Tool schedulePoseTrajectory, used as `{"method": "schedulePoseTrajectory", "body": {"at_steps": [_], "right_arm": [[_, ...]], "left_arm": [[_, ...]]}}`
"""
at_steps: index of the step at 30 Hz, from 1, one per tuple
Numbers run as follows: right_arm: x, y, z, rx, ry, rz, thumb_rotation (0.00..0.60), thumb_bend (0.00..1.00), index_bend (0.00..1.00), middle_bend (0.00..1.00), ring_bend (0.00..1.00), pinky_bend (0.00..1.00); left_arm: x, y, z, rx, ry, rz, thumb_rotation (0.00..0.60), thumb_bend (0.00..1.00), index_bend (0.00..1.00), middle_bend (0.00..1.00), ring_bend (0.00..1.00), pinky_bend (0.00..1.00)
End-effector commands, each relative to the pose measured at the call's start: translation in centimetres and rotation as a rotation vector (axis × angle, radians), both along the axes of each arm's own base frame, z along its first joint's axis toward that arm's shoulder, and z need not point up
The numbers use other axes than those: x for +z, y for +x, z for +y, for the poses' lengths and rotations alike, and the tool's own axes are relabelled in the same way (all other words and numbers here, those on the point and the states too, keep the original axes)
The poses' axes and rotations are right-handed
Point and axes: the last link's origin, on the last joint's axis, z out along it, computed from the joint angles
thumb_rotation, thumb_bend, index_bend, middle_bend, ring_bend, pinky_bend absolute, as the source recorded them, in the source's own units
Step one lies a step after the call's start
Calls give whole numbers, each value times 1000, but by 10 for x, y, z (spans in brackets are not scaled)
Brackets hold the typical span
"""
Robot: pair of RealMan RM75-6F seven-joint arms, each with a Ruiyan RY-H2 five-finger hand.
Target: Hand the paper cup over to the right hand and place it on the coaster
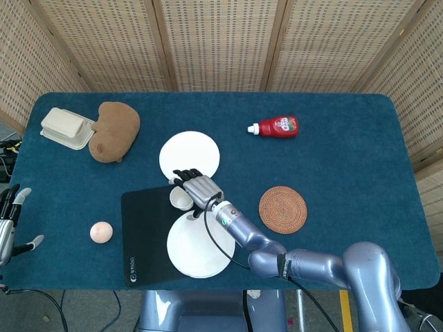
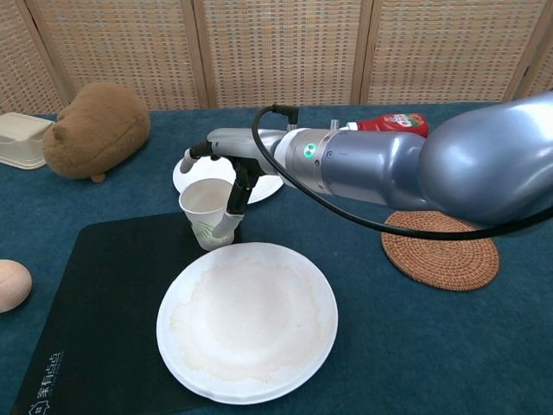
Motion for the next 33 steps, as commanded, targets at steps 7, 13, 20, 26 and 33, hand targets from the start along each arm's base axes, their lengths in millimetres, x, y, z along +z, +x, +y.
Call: {"method": "schedulePoseTrajectory", "body": {"at_steps": [7,13,20,26,33], "right_arm": [[-10,-3,0,-6,19,9,600,16,178,0,0,0],[-15,-4,-3,-11,23,14,600,16,182,0,0,0],[-14,-7,-7,-15,10,15,600,15,298,6,0,0],[-14,-8,-6,-17,8,8,600,14,366,40,0,0],[-9,-7,-5,-6,-2,2,600,13,389,54,0,0]], "left_arm": [[0,-1,1,2,0,-3,600,56,0,0,0,0],[0,0,0,1,-1,-4,600,57,0,0,0,0],[0,0,1,2,-7,-7,600,59,0,0,0,0],[-1,0,0,-1,-10,-9,600,58,0,0,0,0],[-2,1,1,-4,-14,-11,600,58,0,0,0,0]]}}
